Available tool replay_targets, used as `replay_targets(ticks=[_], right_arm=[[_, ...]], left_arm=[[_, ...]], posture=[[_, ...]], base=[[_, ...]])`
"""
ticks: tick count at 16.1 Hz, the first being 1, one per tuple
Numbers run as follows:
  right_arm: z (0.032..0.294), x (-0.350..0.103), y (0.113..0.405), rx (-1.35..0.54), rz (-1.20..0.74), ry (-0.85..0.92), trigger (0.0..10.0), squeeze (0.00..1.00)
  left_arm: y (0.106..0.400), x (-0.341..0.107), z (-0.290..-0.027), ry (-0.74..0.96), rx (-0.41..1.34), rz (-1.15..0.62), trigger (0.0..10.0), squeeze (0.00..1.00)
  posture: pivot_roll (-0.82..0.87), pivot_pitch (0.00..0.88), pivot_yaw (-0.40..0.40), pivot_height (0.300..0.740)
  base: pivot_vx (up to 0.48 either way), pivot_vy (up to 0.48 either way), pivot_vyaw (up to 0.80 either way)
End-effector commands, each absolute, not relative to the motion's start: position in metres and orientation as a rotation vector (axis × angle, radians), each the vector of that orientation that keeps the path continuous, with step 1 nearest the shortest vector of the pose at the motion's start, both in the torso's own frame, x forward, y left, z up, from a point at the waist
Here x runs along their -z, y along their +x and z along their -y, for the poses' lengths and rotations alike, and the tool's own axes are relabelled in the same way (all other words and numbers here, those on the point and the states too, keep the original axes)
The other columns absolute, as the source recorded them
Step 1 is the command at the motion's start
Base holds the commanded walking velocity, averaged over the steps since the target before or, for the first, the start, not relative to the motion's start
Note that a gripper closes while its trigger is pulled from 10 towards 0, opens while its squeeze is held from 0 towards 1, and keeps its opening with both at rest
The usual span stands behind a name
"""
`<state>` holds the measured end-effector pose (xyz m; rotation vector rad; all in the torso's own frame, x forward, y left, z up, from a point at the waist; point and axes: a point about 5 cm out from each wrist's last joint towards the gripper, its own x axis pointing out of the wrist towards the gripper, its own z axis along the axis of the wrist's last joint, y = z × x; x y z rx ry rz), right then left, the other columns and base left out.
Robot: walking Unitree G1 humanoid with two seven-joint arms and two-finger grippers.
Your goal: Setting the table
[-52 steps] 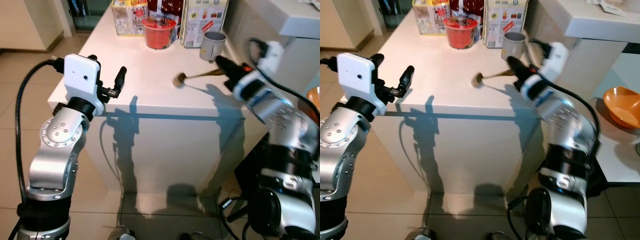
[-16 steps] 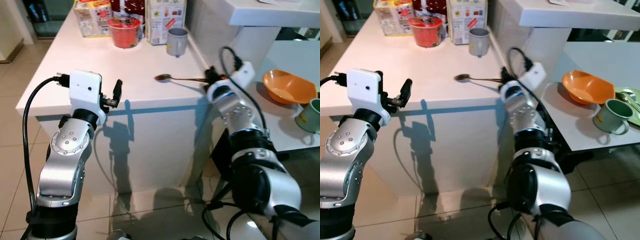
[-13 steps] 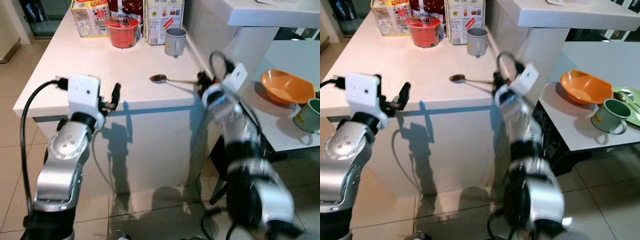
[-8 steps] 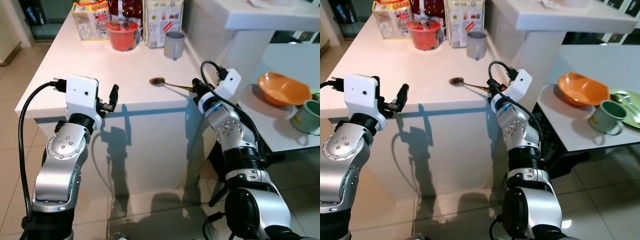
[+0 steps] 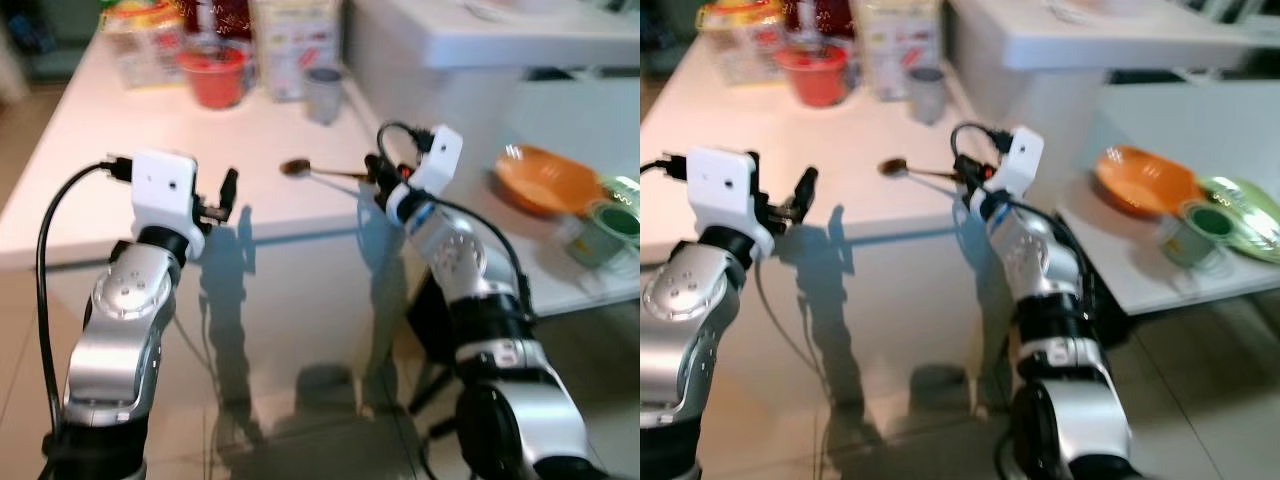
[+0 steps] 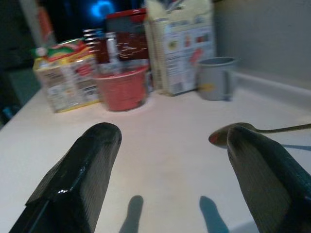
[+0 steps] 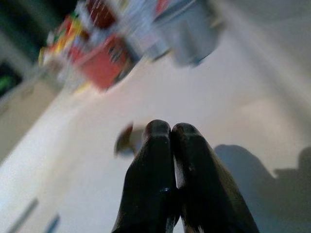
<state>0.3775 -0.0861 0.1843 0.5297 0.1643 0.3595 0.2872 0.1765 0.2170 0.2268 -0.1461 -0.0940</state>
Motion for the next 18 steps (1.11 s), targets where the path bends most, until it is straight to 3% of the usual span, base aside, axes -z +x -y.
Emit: replay_targets(ticks=[1,5,13,18], right_arm=[[0.075,-0.177,0.373,-0.399,-0.217,0.486,10.0,0.00],[0.073,-0.172,0.370,-0.419,-0.253,0.485,10.0,0.00],[0.095,-0.180,0.366,-0.363,-0.194,0.424,10.0,0.00],[0.103,-0.199,0.336,-0.379,-0.005,0.101,10.0,0.00]], left_arm=[[0.286,-0.218,-0.179,0.232,0.086,0.146,10.0,0.00],[0.285,-0.218,-0.181,0.242,0.084,0.140,10.0,0.00],[0.283,-0.214,-0.175,0.272,0.125,0.130,10.0,0.00],[0.286,-0.207,-0.174,0.300,0.118,0.128,10.0,0.00]], posture=[[0.04,0.047,-0.054,0.740],[0.04,0.041,-0.052,0.740],[0.04,0.038,-0.055,0.740],[0.03,0.024,-0.042,0.740]], base=[[0.360,0.000,0.80],[0.352,0.000,0.40],[0.000,0.000,0.00],[0.000,0.000,0.00]])
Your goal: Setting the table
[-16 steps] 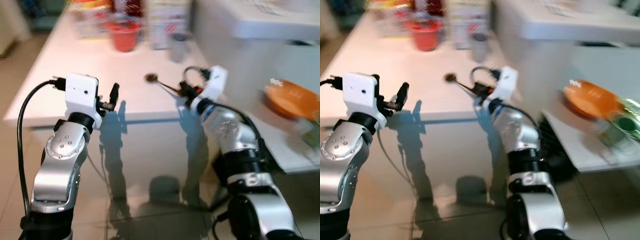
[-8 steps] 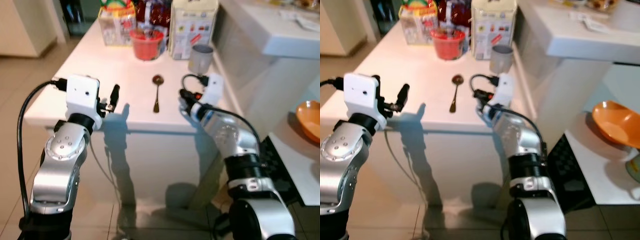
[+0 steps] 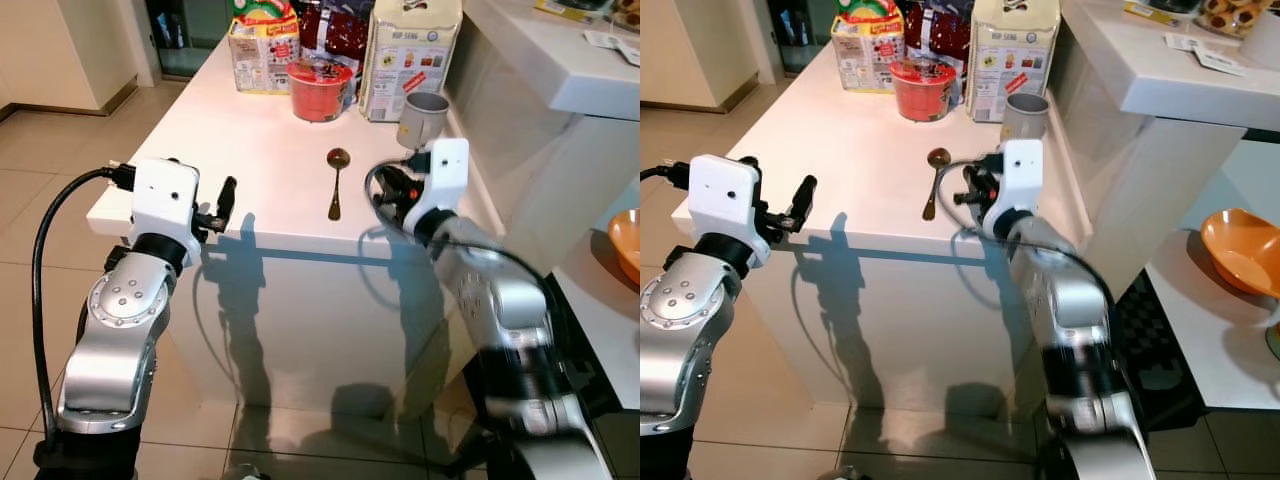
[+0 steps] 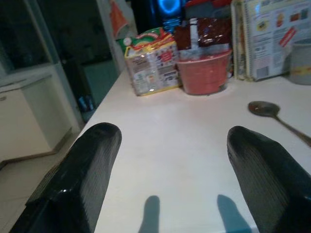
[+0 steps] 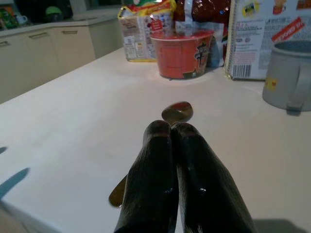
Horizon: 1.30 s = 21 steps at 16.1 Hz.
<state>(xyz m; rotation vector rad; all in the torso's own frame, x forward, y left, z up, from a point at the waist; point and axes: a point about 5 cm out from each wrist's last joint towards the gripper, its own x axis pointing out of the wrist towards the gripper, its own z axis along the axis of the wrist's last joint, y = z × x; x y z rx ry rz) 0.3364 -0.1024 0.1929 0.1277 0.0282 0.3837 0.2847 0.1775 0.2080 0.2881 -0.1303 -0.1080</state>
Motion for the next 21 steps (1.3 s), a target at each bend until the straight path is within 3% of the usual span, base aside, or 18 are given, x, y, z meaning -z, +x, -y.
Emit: replay_targets(ticks=[1,5,10,15,21], right_arm=[[0.103,-0.196,0.327,-0.377,-0.031,0.130,10.0,0.00],[0.105,-0.186,0.309,-0.345,-0.056,0.134,10.0,0.00],[0.123,-0.186,0.308,-0.215,-0.027,0.059,10.0,0.00],[0.129,-0.188,0.311,-0.190,-0.010,0.068,10.0,0.00],[0.123,-0.189,0.317,-0.234,-0.003,0.070,10.0,0.00]], left_arm=[[0.290,-0.208,-0.167,0.285,0.137,0.136,10.0,0.00],[0.297,-0.204,-0.155,0.254,0.155,0.137,10.0,0.00],[0.292,-0.196,-0.161,0.240,0.139,0.116,10.0,0.00],[0.296,-0.198,-0.161,0.277,0.069,0.143,10.0,0.00],[0.301,-0.210,-0.165,0.240,0.031,0.196,10.0,0.00]], posture=[[0.02,0.017,-0.032,0.740],[0.01,0.000,-0.015,0.740],[0.01,0.000,-0.015,0.740],[0.03,0.000,-0.028,0.740],[0.05,0.000,-0.031,0.740]], base=[[0.000,0.281,0.00],[0.000,0.400,-0.46],[0.000,0.419,-0.24],[0.000,-0.288,0.00],[0.000,0.000,0.07]])
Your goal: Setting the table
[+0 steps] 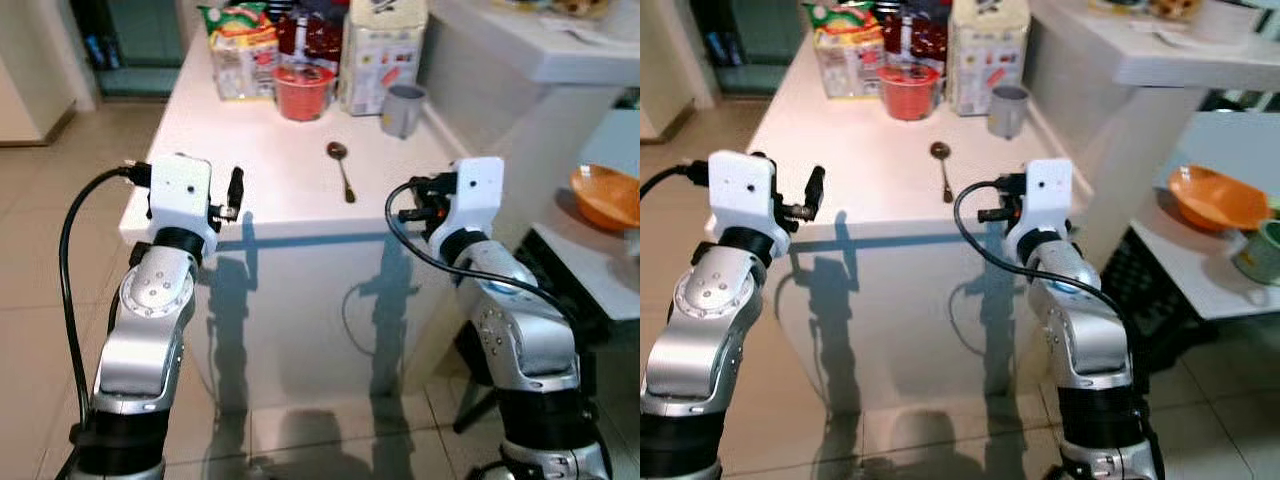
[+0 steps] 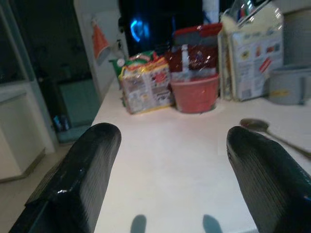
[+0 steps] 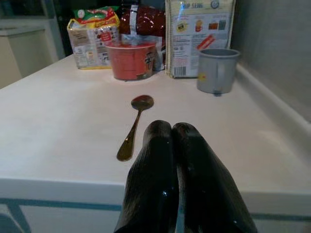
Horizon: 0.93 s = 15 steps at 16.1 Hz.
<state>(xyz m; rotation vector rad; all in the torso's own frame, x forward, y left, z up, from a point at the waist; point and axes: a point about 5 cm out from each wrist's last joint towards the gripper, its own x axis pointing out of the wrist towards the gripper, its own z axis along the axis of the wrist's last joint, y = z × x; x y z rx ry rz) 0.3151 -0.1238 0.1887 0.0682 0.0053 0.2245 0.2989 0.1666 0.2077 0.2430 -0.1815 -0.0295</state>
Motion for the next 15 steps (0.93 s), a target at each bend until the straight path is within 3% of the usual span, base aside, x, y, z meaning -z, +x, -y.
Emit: replay_targets(ticks=[1,5,15], right_arm=[[0.1216,-0.1894,0.3174,-0.239,-0.003,0.076,10.0,0.00],[0.1161,-0.1881,0.3190,-0.251,-0.005,0.065,10.0,0.00],[0.1127,-0.1904,0.3211,-0.268,0.006,0.037,10.0,0.00]], left_arm=[[0.3006,-0.2119,-0.1653,0.238,0.032,0.199,10.0,0.00],[0.3012,-0.2132,-0.1687,0.260,0.044,0.197,10.0,0.00],[0.3033,-0.2141,-0.1723,0.285,0.073,0.198,10.0,0.00]], posture=[[0.05,0.000,-0.031,0.740],[0.05,0.000,-0.032,0.740],[0.05,0.000,-0.020,0.740]], base=[[0.000,0.000,0.80],[0.322,0.000,0.80],[0.362,0.000,0.00]])
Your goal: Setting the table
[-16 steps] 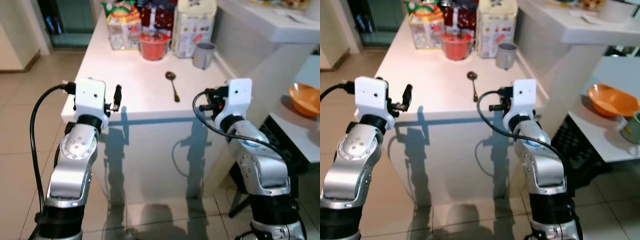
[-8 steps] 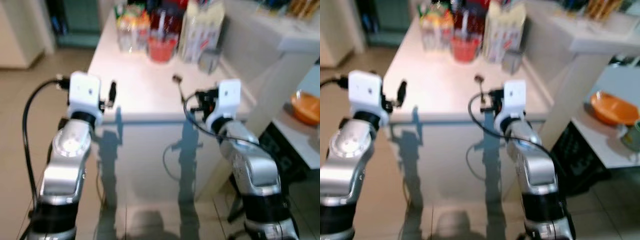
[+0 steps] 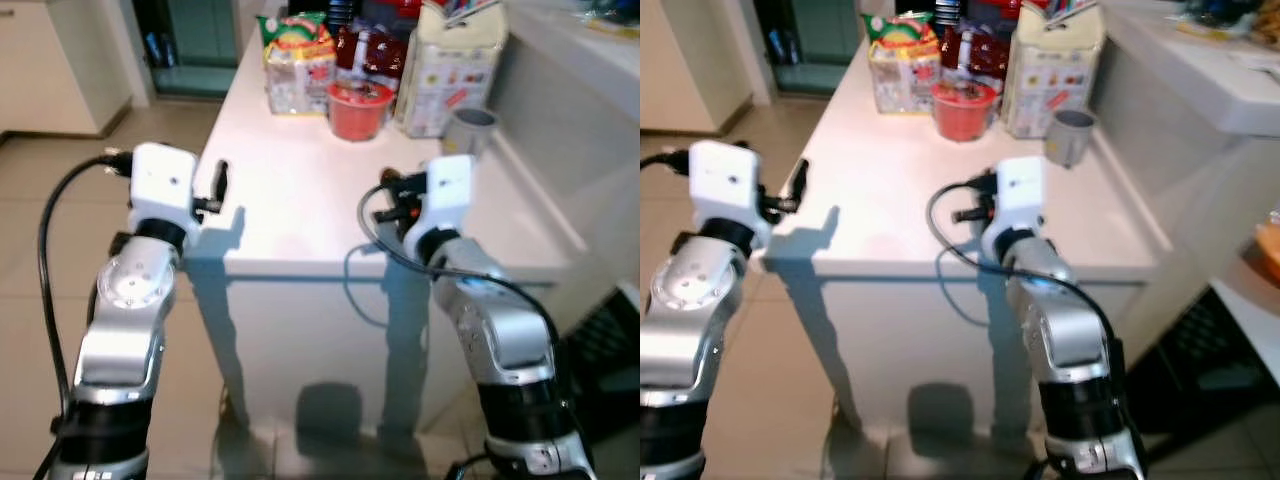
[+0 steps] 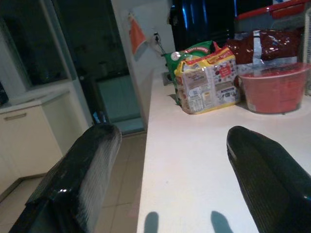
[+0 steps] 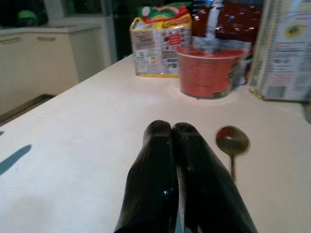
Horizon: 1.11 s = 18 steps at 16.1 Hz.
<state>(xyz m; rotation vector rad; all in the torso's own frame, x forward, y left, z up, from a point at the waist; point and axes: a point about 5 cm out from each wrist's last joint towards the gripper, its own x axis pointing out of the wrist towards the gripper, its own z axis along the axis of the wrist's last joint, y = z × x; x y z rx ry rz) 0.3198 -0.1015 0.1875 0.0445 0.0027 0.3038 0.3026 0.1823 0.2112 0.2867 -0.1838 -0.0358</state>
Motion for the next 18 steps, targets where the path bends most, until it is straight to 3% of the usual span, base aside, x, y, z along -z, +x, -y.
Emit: replay_targets(ticks=[1,5,6,9,11,12,15,18], right_arm=[[0.111,-0.191,0.321,-0.277,0.001,0.016,10.0,0.00],[0.111,-0.189,0.324,-0.243,-0.060,-0.038,10.0,0.00],[0.114,-0.187,0.325,-0.220,-0.086,-0.022,10.0,0.05],[0.120,-0.184,0.327,-0.171,-0.127,-0.005,10.0,0.01],[0.123,-0.182,0.329,-0.154,-0.147,0.017,10.0,0.39],[0.123,-0.181,0.330,-0.149,-0.164,0.041,10.0,1.00],[0.126,-0.173,0.340,-0.119,-0.225,0.065,10.0,1.00],[0.132,-0.170,0.369,-0.082,-0.312,0.055,10.0,1.00]], left_arm=[[0.303,-0.213,-0.172,0.285,0.074,0.194,10.0,0.00],[0.299,-0.207,-0.166,0.299,0.150,0.174,10.0,0.00],[0.298,-0.206,-0.164,0.305,0.166,0.175,10.0,0.00],[0.297,-0.203,-0.162,0.302,0.179,0.163,10.0,0.00],[0.297,-0.203,-0.161,0.302,0.182,0.161,10.0,0.00],[0.297,-0.202,-0.161,0.302,0.185,0.159,10.0,0.00],[0.297,-0.202,-0.160,0.300,0.195,0.154,10.0,0.00],[0.298,-0.206,-0.155,0.290,0.267,0.164,10.0,0.00]], posture=[[0.05,0.000,-0.020,0.740],[0.05,0.000,-0.023,0.740],[0.05,0.000,-0.024,0.740],[0.05,0.000,-0.025,0.740],[0.05,0.000,-0.025,0.740],[0.05,0.000,-0.025,0.740],[0.05,0.000,-0.020,0.740],[0.05,0.000,-0.013,0.740]], base=[[0.364,0.000,0.00],[0.000,0.000,0.00],[0.000,0.000,0.00],[0.000,0.000,0.00],[0.000,0.000,0.00],[0.000,0.000,0.00],[0.000,0.000,0.00],[0.000,0.000,0.00]])
